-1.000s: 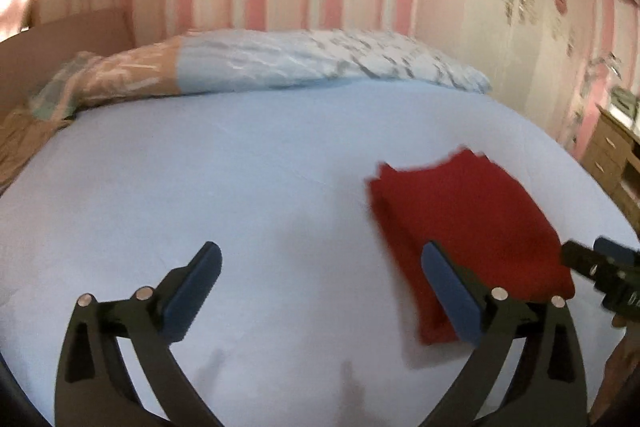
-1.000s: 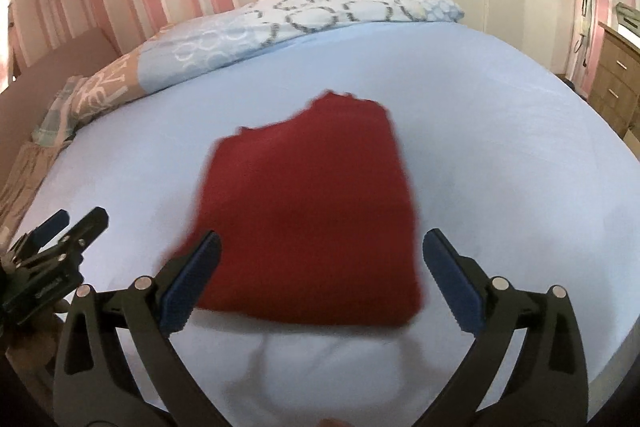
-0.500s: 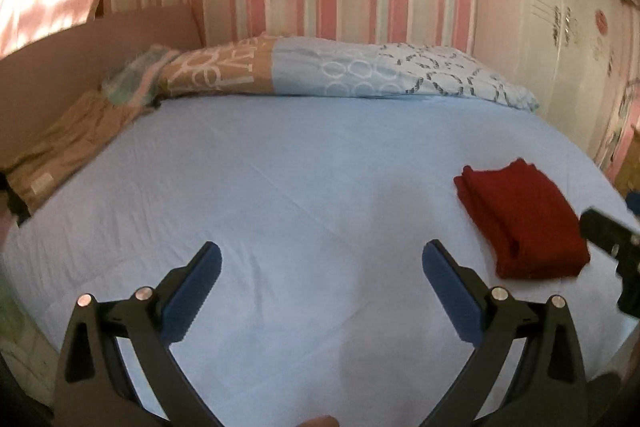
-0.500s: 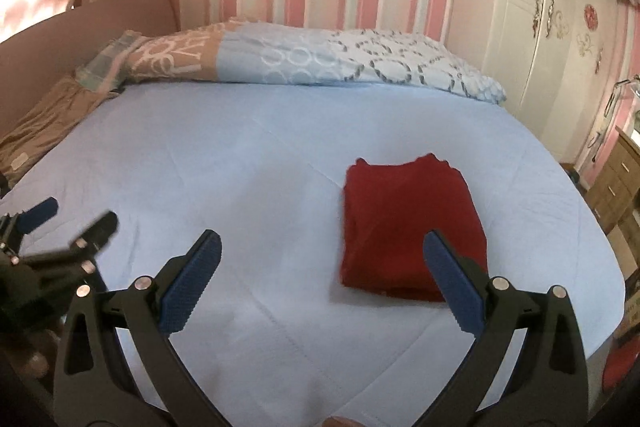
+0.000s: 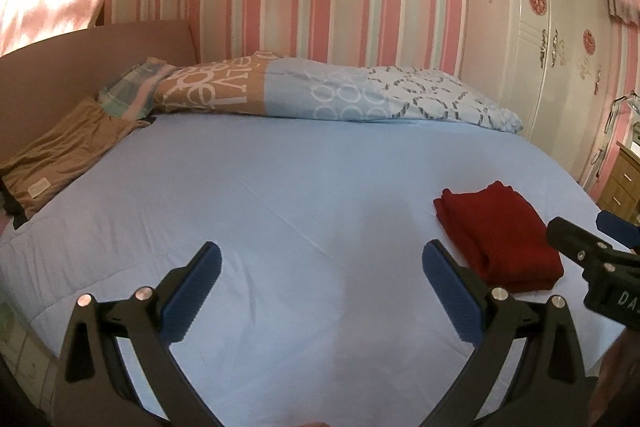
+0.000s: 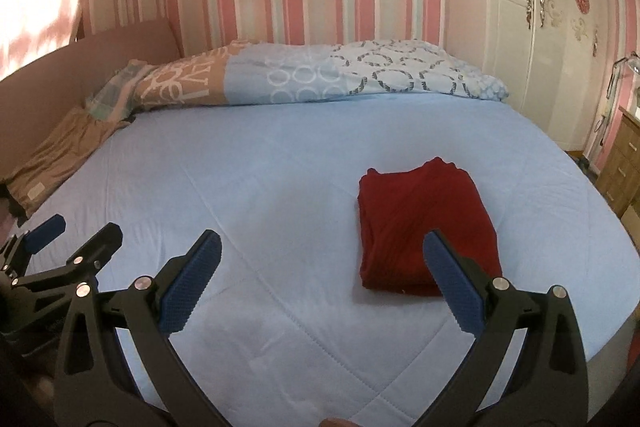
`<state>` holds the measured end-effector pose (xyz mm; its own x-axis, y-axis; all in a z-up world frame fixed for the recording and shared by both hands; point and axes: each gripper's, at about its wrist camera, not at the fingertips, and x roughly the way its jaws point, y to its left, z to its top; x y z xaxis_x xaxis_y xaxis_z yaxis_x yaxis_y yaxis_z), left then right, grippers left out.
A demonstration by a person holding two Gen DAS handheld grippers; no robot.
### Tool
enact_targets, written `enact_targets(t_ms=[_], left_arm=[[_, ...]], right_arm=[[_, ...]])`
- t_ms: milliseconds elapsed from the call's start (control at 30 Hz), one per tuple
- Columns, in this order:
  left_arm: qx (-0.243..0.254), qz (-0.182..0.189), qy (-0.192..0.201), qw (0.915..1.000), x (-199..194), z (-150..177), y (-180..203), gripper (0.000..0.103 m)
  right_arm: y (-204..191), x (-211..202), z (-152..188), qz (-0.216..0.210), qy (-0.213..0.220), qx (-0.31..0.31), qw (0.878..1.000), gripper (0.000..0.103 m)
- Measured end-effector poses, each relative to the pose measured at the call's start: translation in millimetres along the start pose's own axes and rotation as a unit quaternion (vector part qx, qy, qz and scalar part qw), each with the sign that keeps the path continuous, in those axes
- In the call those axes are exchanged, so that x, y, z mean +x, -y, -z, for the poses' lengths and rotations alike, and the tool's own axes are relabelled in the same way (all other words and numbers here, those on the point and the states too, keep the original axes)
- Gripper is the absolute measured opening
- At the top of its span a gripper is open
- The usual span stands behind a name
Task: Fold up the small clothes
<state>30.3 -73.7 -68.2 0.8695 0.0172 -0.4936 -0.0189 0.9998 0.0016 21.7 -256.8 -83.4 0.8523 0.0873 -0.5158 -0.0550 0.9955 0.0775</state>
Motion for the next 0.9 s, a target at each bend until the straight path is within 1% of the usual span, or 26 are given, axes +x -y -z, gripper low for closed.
enact_targets(t_ms=[200, 433, 900], left_arm=[[-0.005, -0.007, 0.008, 0.9999, -4, -2, -2, 0.101], [0.0, -0.014, 0.016, 0.9998, -8, -1, 1, 0.101], [0.0, -0.023, 0.013, 0.9997, -9, 2, -2, 0.101]], right_arm=[[-2, -8, 1, 0.003, 0.011, -0.011, 1.0, 0.1], [1, -10, 3, 0.003, 0.015, -0.005, 1.0, 0.1], [13, -15, 5, 0.007, 0.019, 0.002, 1.0, 0.1]])
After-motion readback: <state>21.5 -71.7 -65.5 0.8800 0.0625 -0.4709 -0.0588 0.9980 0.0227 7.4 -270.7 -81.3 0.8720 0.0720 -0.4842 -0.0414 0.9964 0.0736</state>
